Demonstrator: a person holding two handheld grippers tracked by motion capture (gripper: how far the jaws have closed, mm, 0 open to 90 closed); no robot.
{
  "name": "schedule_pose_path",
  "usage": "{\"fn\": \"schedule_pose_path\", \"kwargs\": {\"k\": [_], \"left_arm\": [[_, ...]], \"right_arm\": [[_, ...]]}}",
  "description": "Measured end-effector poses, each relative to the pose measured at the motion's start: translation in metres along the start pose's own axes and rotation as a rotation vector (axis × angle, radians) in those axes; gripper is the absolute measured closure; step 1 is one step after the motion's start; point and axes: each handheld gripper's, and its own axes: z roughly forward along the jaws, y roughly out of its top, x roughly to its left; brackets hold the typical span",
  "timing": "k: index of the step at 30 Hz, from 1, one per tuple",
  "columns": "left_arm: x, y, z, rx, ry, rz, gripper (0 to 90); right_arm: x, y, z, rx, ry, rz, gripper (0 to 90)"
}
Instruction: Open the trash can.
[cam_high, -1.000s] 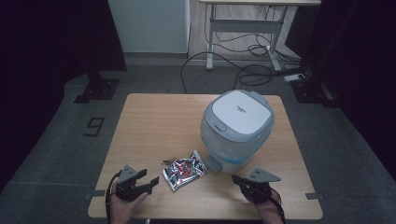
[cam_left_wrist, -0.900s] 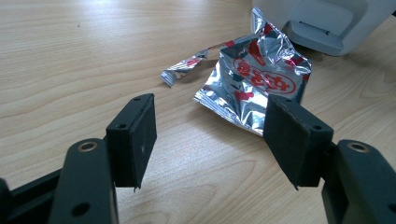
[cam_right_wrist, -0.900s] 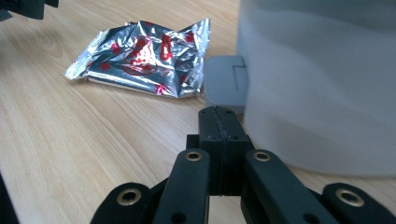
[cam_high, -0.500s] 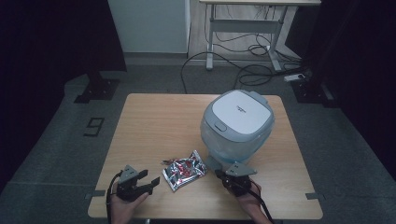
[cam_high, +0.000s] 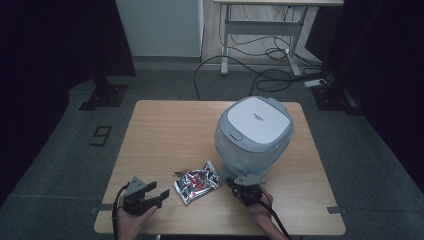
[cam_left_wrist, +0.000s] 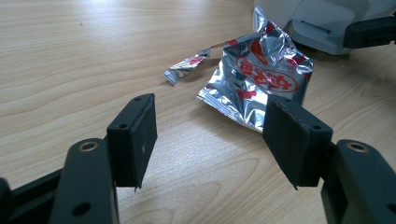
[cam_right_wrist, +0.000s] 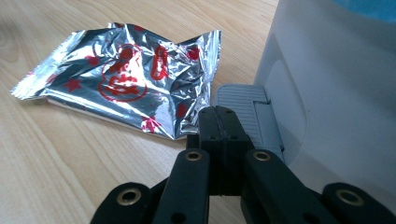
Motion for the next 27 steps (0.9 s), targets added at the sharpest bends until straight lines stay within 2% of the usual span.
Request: {"fn": "schedule_pose_path", "kwargs": {"k": [6,10,12,14,16,17,19,21,27], "left_arm": [[0.0007,-0.0004,-0.0003,0.0,0.001,-0.003,35.5],[-0.0007,-0.0006,0.0,0.003,-0.001,0.0,35.6],[-0.0015,-0.0006,0.0002,0.004,-0.001,0.002,35.6],[-0.0019,-0.0007,0.0004,0.005,-0.002,0.003,35.6],[-0.0019,-0.0007,0.0003,0.005,-0.002,0.003,35.6],[-0.0018,-0.0007,0.0002,0.004,-0.002,0.002,35.6],[-0.0014,-0.0008,-0.0001,0.004,-0.001,0.002,35.6],[-0.0012,-0.0011,-0.0001,0.005,-0.001,0.001,35.7],[-0.0016,-0.0014,0.0001,0.008,-0.003,0.001,35.8]], "right_arm": [[-0.0003,-0.0018,0.0047,0.013,-0.021,-0.005,90.0],[0.0033,-0.0035,0.0058,0.021,-0.039,-0.028,90.0],[0.0028,-0.0042,0.0058,0.019,-0.035,-0.024,90.0],[-0.0014,-0.0043,0.0056,0.017,-0.01,0.013,90.0],[-0.0019,-0.0052,0.0058,0.011,-0.008,0.023,90.0],[0.0017,-0.0065,0.0059,0.004,-0.031,-0.005,90.0],[0.0044,-0.0059,0.0063,0.013,-0.048,-0.024,90.0],[0.0009,-0.0043,0.007,0.032,-0.024,-0.003,90.0],[-0.004,-0.0041,0.0058,0.055,0.006,0.024,90.0]]}}
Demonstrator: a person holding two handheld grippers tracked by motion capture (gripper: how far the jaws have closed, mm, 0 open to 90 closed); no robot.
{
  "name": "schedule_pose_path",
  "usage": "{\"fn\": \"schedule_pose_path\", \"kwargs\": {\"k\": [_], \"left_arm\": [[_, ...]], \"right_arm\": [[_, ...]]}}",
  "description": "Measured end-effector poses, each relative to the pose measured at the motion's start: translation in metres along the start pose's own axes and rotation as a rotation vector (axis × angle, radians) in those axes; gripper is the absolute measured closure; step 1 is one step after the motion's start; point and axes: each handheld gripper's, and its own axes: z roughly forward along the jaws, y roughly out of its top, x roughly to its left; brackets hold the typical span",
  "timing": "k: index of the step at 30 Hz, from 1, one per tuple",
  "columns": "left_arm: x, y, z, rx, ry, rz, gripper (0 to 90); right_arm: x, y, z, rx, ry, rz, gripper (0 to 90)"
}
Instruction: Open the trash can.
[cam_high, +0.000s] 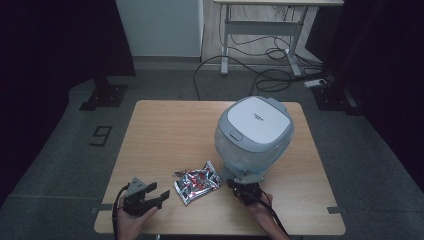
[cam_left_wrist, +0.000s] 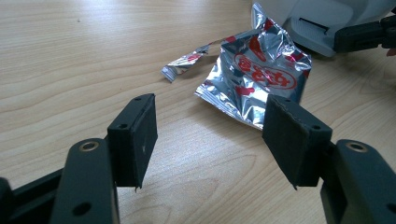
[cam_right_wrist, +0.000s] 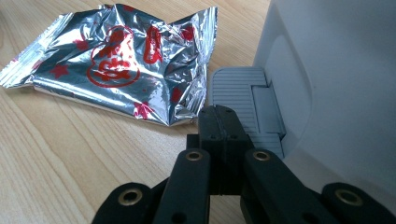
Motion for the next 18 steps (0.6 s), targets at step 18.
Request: {"fn": "schedule_pose_path", "kwargs": {"k": [18], "left_arm": [[-0.0019,-0.0007,0.0015,0.009,-0.004,0.003,36.5]], "right_arm": [[-0.0024,0.0039,0.0038,0.068,0.015,0.035,90.0]]}}
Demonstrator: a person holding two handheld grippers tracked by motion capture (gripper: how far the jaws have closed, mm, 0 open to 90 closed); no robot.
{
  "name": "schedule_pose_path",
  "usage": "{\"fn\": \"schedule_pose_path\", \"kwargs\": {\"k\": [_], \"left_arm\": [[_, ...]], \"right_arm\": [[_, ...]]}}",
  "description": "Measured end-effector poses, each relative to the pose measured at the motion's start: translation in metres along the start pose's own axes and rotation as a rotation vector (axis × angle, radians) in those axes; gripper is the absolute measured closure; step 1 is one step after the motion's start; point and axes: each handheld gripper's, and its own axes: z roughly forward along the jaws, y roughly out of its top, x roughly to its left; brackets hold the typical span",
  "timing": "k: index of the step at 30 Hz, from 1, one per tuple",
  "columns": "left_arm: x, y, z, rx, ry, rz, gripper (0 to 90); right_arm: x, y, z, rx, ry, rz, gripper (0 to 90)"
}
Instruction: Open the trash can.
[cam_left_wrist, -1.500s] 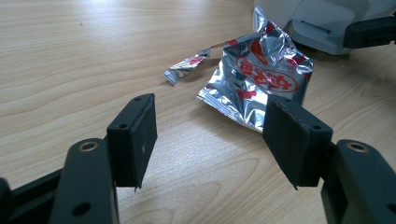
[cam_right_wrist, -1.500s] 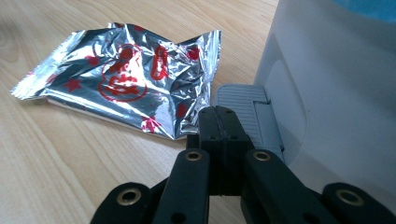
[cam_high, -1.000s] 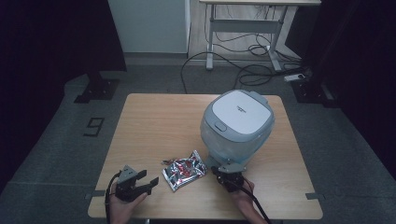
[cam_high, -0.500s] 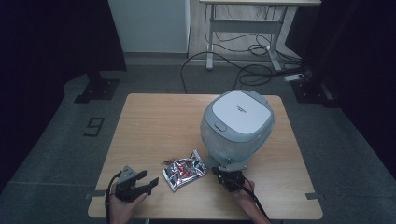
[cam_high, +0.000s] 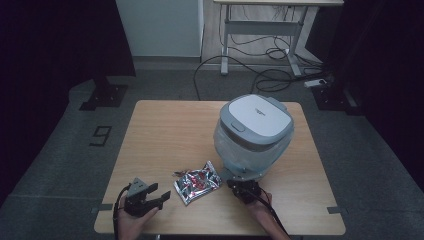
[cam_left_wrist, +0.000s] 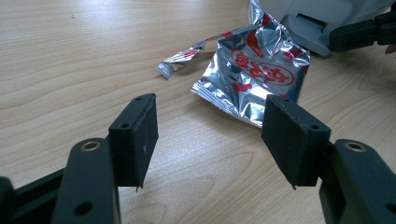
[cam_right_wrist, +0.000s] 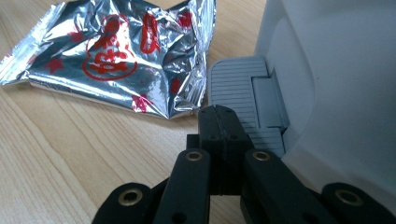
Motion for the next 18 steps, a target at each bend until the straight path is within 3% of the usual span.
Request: {"fn": "schedule_pose_path", "kwargs": {"k": [7,18], "left_arm": [[0.0006,-0.0003,0.0001,0.006,-0.001,0.001,36.7],[0.0,-0.0008,0.001,0.011,-0.002,0.001,36.9]], "right_arm": [[0.0008,-0.0013,0.0034,0.032,-0.008,-0.004,90.0],[-0.0009,-0.0002,0.0039,0.039,0.001,0.008,90.0]]}}
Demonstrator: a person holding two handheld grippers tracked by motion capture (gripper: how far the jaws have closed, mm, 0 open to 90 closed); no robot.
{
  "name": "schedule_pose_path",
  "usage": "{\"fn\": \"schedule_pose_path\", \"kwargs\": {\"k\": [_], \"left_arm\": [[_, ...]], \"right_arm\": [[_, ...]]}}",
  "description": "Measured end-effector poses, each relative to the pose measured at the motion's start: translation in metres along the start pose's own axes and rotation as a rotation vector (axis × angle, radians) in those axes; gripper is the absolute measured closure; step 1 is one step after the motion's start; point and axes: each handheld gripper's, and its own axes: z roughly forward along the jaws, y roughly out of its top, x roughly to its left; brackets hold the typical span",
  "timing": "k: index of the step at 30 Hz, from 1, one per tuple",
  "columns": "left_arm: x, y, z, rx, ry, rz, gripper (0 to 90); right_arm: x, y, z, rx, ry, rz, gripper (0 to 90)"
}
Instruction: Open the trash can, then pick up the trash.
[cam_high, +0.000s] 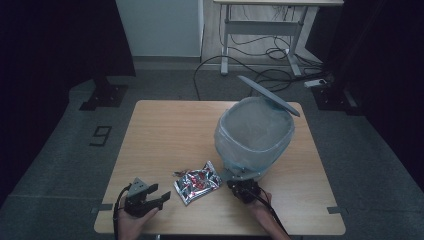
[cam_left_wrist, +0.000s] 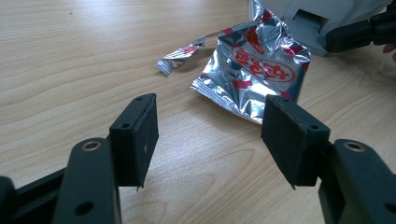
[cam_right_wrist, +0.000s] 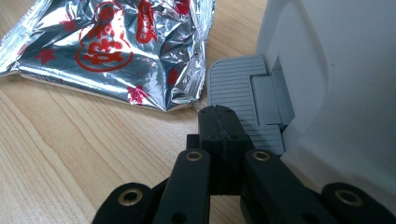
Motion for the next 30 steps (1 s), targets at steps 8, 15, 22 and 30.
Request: {"fn": "schedule_pose_path", "kwargs": {"k": [8,15,22,30], "left_arm": [[0.0015,-0.0006,0.0001,0.004,0.002,-0.002,36.9],[0.0015,-0.0003,-0.0003,0.005,0.001,-0.003,36.9],[0.0017,-0.0003,-0.0009,0.003,0.01,-0.005,36.6],[-0.0019,0.0034,0.0053,0.019,0.013,-0.004,36.1]], "right_arm": [[0.0003,0.0,0.0001,0.0,-0.003,-0.007,90.0],[0.0006,-0.0001,0.0001,-0.001,-0.005,-0.011,90.0],[0.0012,-0.0002,0.0,0.0,-0.011,-0.021,90.0],[0.0016,-0.0004,0.0,-0.002,-0.012,-0.022,90.0]]}}
